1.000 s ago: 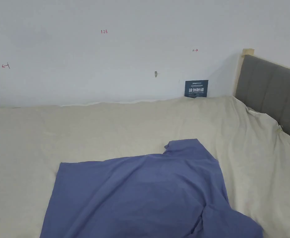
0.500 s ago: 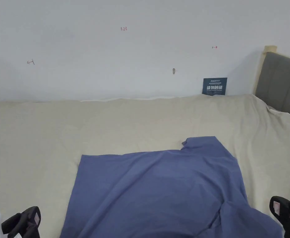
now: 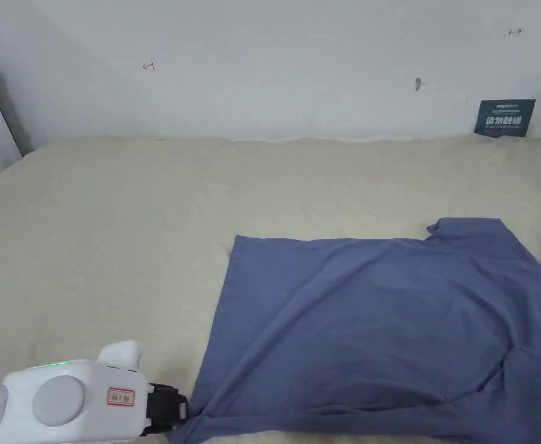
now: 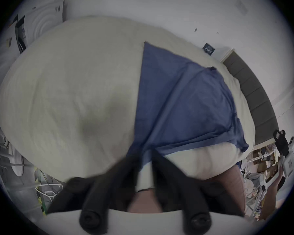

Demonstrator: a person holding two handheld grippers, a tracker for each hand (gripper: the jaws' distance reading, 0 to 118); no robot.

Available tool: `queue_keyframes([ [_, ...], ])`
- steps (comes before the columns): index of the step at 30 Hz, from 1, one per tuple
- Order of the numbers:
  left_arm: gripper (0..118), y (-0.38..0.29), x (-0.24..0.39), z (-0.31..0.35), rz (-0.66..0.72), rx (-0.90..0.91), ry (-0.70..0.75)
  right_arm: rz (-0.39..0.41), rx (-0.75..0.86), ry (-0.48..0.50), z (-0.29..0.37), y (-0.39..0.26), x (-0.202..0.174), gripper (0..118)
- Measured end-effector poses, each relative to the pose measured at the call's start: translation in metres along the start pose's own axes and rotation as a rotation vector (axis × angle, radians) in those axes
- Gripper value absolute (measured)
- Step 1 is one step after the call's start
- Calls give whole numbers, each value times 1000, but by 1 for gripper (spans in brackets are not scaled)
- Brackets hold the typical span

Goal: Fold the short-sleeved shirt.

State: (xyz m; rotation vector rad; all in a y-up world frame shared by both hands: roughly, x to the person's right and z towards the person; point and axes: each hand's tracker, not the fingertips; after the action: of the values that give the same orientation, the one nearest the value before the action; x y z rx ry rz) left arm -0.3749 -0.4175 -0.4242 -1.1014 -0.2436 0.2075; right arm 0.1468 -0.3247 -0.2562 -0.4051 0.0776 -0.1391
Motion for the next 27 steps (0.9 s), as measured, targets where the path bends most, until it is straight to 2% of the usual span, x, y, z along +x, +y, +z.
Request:
queue_keyframes([
  [1, 114, -1, -2, -8, 7, -23, 1, 3, -12, 12, -1, -2, -1, 0],
  [2, 118, -2, -3, -13, -1, -31, 12, 6, -22, 19, -3, -3, -2, 0],
  [10, 118, -16, -5, -35, -17, -34, 35, 2, -88, 48, -14, -10, -7, 0],
  [11, 112, -19, -3, -36, -28, -33, 30, -11, -98, 49, -15, -12, -4, 0],
  [12, 100, -23, 0, -36, -56, -14, 32, -21, -104, 46, -18, -13, -4, 0],
  [13, 80, -25, 6, -35, -117, 26, 62, -30, -108, 41, -19, -14, -3, 0],
  [14, 44, -28, 12, -35, -170, 49, 99, -39, -113, 35, -21, -14, -3, 0],
  [15, 18, -31, 16, -36, -211, 64, 141, -46, -116, 32, -22, -14, -1, 0],
  [16, 11, -34, 21, -37, -225, 58, 121, -51, -116, 29, -22, -15, 1, 0],
  [20, 9, -38, 32, -36, -253, 95, 134, -71, -121, 18, -24, -16, 11, 0],
  [22, 9, -37, 36, -32, -266, 103, 148, -107, -159, 34, -26, -18, 30, 0],
  [23, 9, -36, 37, -30, -262, 101, 141, -98, -196, 11, -27, -22, 39, 0],
  [26, 9, -35, 39, -25, -251, 118, 123, 73, -286, -75, -32, -41, 64, 0],
  [27, 9, -34, 40, -23, -248, 124, 124, 82, -315, -65, -35, -53, 79, 0],
])
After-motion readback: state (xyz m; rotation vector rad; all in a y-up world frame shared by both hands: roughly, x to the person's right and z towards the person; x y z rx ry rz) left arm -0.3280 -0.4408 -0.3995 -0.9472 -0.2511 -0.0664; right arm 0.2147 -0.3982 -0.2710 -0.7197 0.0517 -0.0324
